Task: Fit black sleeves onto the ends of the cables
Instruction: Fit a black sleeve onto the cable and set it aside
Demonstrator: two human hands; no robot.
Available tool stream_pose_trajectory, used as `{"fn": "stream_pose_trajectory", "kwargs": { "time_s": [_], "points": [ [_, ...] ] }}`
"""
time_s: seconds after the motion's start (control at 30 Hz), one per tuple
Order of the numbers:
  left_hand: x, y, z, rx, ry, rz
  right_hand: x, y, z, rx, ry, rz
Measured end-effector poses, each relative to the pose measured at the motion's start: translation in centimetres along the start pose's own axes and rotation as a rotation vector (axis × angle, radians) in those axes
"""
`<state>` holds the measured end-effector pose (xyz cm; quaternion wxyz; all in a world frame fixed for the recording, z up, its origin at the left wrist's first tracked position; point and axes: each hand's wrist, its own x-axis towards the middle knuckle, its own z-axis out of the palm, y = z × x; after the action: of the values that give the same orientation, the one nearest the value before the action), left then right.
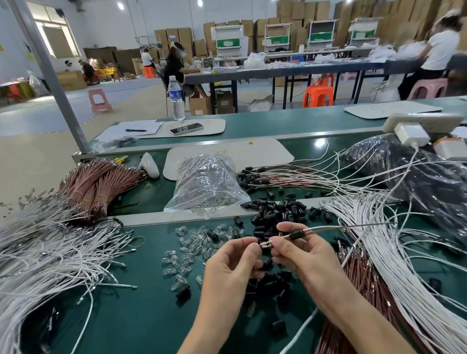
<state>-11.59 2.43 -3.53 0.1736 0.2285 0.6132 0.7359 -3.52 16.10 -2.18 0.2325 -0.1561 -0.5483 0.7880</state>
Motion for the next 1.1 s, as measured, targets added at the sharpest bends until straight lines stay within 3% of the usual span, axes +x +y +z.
{"fn": "stream_pose_trajectory", "kwargs": {
  "time_s": [0.73, 1.1],
  "points": [
    [-0.22, -0.26, -0.03, 0.149, -0.02, 0.032, 0.21, 0.34, 0.27, -0.105, -0.022, -0.047],
    [-0.82, -0.91, -0.01, 0.465, -0.018, 0.182, 0.31, 0.75, 0.24, -0.148, 0.005, -0.047]
  ]
}}
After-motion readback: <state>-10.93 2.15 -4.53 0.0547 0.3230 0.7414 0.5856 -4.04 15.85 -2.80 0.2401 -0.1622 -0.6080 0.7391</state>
